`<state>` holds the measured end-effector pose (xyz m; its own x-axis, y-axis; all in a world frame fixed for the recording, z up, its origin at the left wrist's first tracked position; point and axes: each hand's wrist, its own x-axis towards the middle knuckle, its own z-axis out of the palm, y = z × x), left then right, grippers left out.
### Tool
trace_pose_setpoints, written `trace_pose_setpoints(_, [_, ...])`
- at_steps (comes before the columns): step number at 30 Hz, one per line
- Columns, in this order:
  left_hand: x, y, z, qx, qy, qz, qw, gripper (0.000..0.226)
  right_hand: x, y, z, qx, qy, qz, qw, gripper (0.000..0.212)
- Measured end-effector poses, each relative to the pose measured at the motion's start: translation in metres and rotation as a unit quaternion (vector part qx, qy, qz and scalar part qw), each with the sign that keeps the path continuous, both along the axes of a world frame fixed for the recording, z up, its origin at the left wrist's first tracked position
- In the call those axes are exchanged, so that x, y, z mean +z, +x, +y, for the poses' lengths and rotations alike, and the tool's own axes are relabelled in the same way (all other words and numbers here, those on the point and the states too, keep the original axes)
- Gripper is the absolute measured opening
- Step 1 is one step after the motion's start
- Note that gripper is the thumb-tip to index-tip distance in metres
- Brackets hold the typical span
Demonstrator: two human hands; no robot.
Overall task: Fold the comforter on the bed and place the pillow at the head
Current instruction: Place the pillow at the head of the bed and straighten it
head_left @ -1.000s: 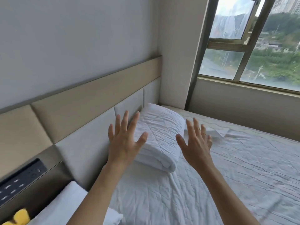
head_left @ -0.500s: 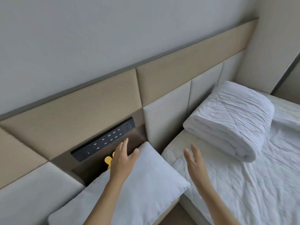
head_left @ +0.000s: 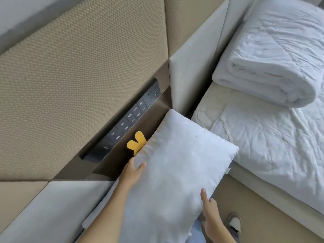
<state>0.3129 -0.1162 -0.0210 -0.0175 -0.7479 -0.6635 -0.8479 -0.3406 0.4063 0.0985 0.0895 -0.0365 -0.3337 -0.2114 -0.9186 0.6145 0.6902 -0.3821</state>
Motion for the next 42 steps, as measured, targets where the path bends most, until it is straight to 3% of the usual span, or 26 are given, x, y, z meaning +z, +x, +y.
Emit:
trace_pose_setpoints(4, [-0.032,0.010,-0.025,-0.016,0.028,0.015,0.999,0.103,-0.048,0.017,0.015,-0.036,0.031,-0.030,0.998,0.093])
trace_pose_setpoints(6, [-0.049,0.013,-0.031,-0.035,0.039,-0.020,0.998,0.096,-0.054,0.025,0.012,-0.048,0.031,-0.040,0.998,0.095])
trace_pose_setpoints(10, [-0.063,0.011,-0.037,0.013,0.048,0.007,0.999,0.095,-0.055,0.031,0.001,-0.035,-0.008,-0.039,0.999,0.052])
trace_pose_setpoints(13, [-0.061,0.009,-0.033,0.043,0.016,0.040,0.998,0.073,-0.051,0.033,-0.004,-0.050,-0.071,-0.023,0.996,0.046])
trace_pose_setpoints(17, [-0.042,0.003,-0.027,0.068,-0.024,0.080,0.994,0.058,-0.030,0.030,-0.003,-0.102,-0.105,-0.005,0.989,0.037])
trace_pose_setpoints(22, [-0.005,-0.003,-0.027,0.081,-0.075,0.129,0.985,0.027,0.005,0.008,0.014,-0.098,-0.155,0.005,0.983,0.027])
trace_pose_setpoints(29, [0.069,-0.053,-0.013,0.090,-0.132,0.198,0.967,0.042,0.060,-0.046,0.027,-0.133,-0.209,0.024,0.968,0.029])
trace_pose_setpoints(35, [0.133,-0.128,0.003,0.086,-0.188,0.246,0.947,0.025,0.112,-0.121,0.032,-0.149,-0.268,0.044,0.951,0.022])
trace_pose_setpoints(42, [0.190,-0.225,0.020,0.082,-0.254,0.280,0.922,0.034,0.175,-0.243,0.034,-0.146,-0.314,0.083,0.934,0.022])
